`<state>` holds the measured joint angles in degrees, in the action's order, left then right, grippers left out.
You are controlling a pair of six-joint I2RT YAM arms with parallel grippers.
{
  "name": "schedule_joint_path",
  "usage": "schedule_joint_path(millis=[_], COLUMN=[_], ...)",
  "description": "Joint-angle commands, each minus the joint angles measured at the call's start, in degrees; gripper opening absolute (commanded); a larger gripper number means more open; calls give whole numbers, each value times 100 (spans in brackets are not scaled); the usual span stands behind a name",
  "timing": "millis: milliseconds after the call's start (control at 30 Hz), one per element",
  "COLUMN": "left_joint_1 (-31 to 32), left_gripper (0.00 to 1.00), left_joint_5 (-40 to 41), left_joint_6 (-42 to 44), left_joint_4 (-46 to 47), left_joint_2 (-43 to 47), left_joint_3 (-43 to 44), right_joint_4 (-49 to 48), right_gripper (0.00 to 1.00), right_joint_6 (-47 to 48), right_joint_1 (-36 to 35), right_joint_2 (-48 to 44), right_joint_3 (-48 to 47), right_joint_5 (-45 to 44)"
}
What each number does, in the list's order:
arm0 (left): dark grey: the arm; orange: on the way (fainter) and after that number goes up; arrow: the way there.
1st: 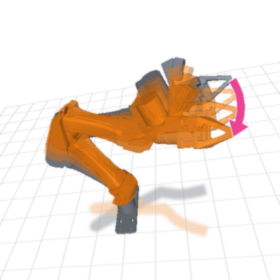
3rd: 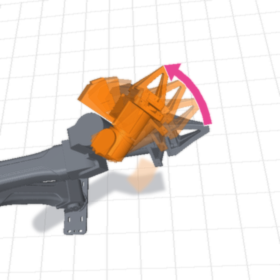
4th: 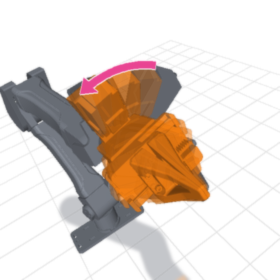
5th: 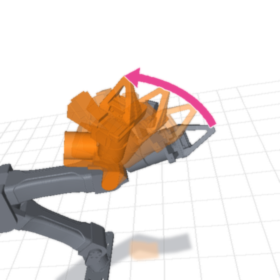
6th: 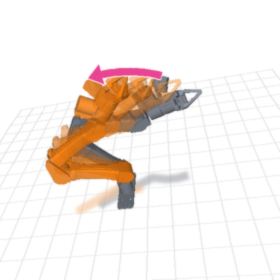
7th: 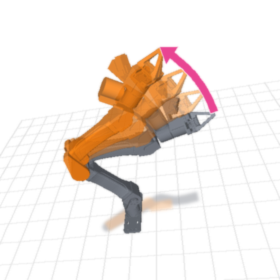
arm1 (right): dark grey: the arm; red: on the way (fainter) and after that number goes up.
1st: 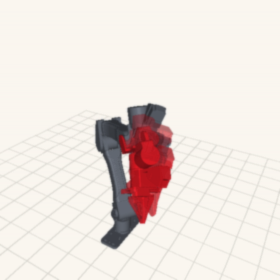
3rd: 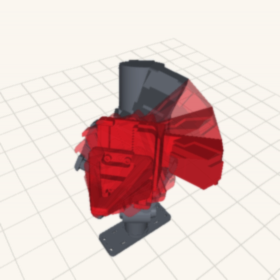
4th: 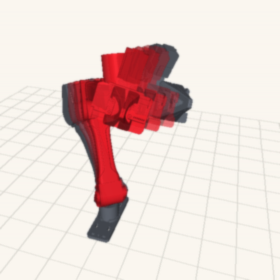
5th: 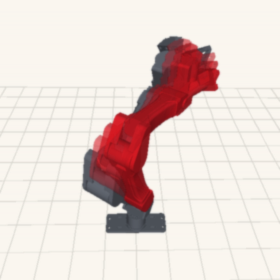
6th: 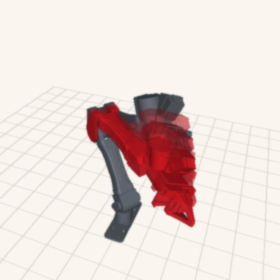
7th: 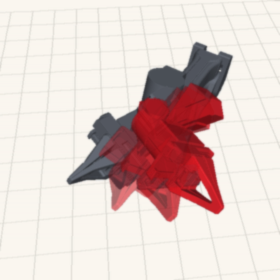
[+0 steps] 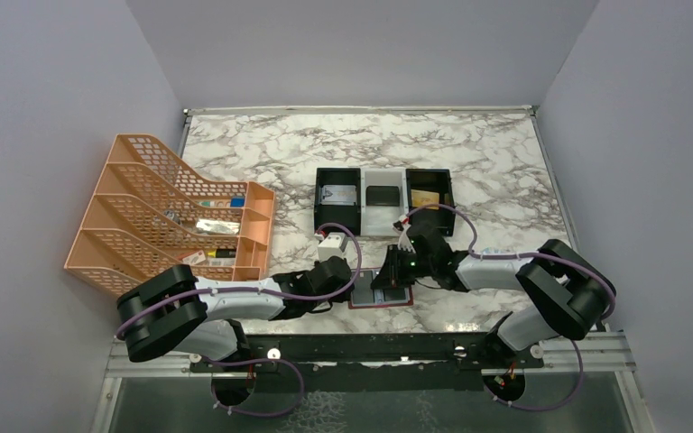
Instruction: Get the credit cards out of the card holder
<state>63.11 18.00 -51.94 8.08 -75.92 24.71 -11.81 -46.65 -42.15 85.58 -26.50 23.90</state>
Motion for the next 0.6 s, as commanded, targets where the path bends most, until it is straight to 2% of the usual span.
schedule_joint_path(millis=[0,167,367,567], left_joint_1=[-1,-1,-3,-1], left_gripper=[8,8,8,7], left_joint_5=[75,94,170,228], left_joint_6=[76,48,12,-17], left_joint_4=[-779,-756,-811,-862], left_joint_2=[-245,-265,-312,-327], left_joint_3=[-216,-225,-221,-222], right_joint_4=[-504,-884,-1224,-1167], right_gripper=[7,1,1,1], right_joint_6=[-171,-331,-470,-453], right_joint_1=[-92,-75,86,228], right_joint_2=[15,-172,-246,-418], right_joint_3=[172,380,588,721], right_joint_5=[238,364,693,699])
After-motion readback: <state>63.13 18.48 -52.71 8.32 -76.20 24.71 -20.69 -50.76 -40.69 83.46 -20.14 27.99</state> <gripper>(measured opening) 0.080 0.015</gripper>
